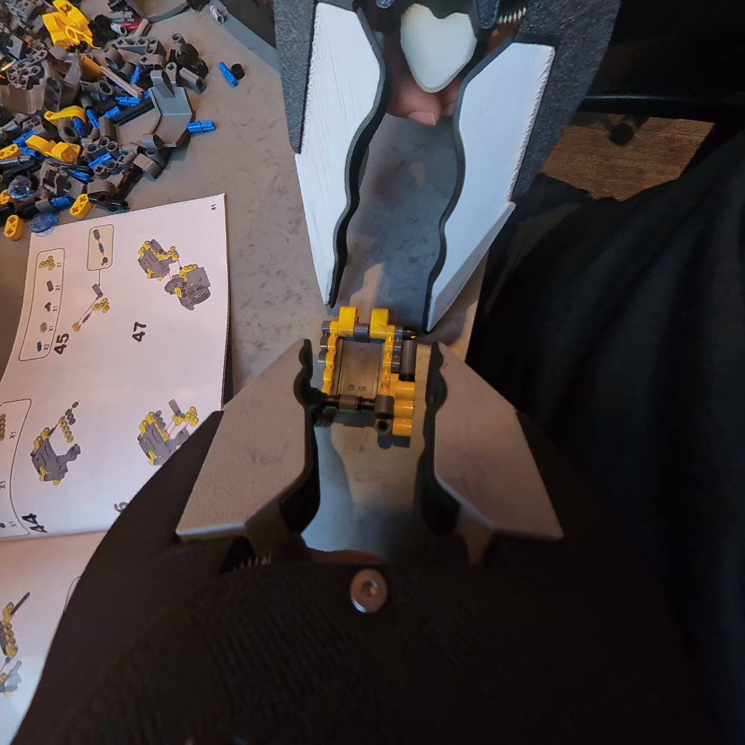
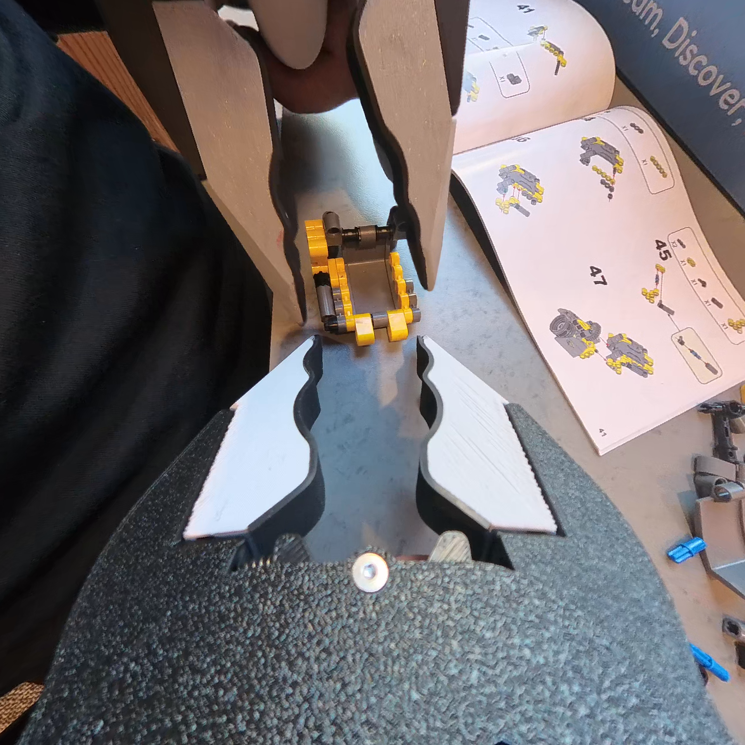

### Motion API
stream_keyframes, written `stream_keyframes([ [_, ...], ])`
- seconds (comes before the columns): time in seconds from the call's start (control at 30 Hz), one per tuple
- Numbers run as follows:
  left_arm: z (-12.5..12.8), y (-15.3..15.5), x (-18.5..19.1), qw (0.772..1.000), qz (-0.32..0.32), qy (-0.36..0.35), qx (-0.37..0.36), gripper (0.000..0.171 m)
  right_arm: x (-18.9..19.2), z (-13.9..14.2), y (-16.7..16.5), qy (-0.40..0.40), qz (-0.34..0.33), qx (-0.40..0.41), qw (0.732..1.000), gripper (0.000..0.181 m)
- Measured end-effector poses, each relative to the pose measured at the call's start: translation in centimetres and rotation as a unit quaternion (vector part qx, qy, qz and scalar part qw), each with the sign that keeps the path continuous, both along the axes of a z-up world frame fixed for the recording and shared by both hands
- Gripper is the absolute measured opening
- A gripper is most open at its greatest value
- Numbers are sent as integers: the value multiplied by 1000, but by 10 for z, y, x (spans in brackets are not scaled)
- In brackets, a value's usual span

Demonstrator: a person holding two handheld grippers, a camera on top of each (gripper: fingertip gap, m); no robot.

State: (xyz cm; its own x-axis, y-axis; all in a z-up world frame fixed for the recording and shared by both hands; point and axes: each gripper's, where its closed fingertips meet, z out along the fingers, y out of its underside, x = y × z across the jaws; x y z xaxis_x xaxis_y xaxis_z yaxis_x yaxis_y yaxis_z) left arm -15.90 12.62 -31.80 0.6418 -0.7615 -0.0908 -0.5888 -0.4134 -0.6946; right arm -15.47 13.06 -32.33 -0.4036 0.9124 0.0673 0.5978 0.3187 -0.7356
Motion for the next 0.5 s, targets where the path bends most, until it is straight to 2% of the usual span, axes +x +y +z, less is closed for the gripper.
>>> stream_keyframes([
  [0.5,-2,2,-1,1000,1,17,2,53,-1,3,1,11,8,7,1000,44],
])
